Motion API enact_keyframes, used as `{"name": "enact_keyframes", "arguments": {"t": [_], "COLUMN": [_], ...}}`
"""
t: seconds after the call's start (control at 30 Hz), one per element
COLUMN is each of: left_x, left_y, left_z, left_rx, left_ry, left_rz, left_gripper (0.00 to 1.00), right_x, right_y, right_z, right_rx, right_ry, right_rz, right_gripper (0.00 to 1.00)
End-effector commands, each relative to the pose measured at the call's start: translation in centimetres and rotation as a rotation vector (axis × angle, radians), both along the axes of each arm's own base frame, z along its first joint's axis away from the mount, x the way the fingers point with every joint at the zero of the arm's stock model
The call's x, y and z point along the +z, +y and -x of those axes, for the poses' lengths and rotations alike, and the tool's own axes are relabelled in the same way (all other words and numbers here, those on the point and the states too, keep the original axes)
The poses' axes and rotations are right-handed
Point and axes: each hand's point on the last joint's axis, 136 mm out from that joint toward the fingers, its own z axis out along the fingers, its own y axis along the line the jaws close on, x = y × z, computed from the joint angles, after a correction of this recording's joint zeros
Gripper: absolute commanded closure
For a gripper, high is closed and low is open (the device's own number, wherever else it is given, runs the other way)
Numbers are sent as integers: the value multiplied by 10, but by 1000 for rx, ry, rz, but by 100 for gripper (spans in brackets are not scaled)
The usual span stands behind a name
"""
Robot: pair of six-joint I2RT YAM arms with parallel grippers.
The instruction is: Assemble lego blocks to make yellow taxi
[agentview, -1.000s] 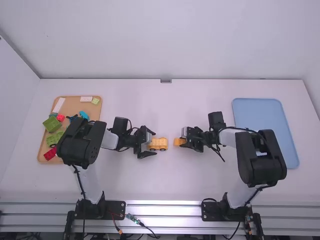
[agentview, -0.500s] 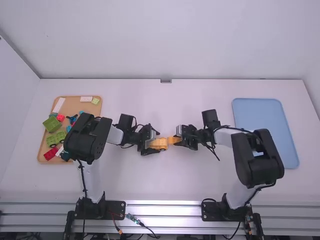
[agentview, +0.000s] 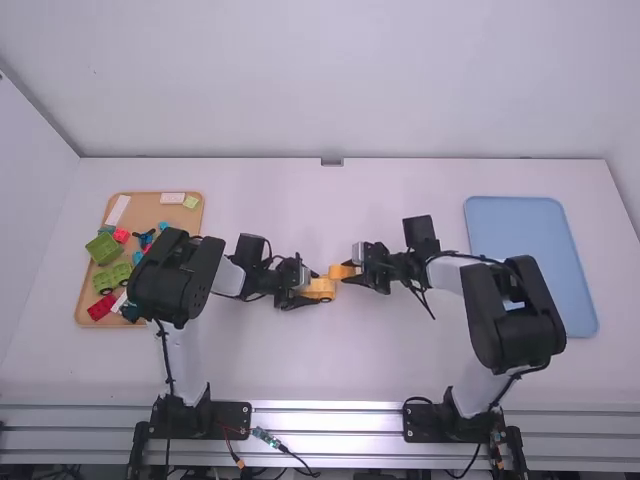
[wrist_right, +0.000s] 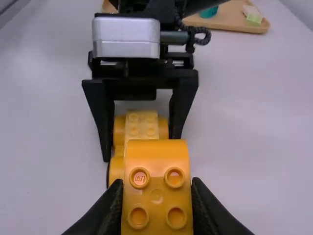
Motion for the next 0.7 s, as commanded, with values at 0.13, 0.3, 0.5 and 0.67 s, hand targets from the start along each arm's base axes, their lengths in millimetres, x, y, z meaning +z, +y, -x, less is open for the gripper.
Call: {"name": "enact_keyframes", "arguments": {"t": [0.13,0.3,0.5,0.67], "left_x": [-1,1,1,1], "left_y": [-3,-3,-3,-3], "left_z": [2,-2,-1,-2], "left_rx": [-3,-2,-3,-3], "left_ry": [31,23,26,25], "left_rz": [11,14,13,14], "left_gripper": [39,39,45,46], "right_x": [-7,-9,-8,-15], "right_y": [11,20,34,47], "right_z": [7,10,5,2], "right_rx": [30,48,32,65], "right_ry": [67,46,67,98], "right_rz": [-22,-3,23,39], "right_gripper": [81,85,91,98]}}
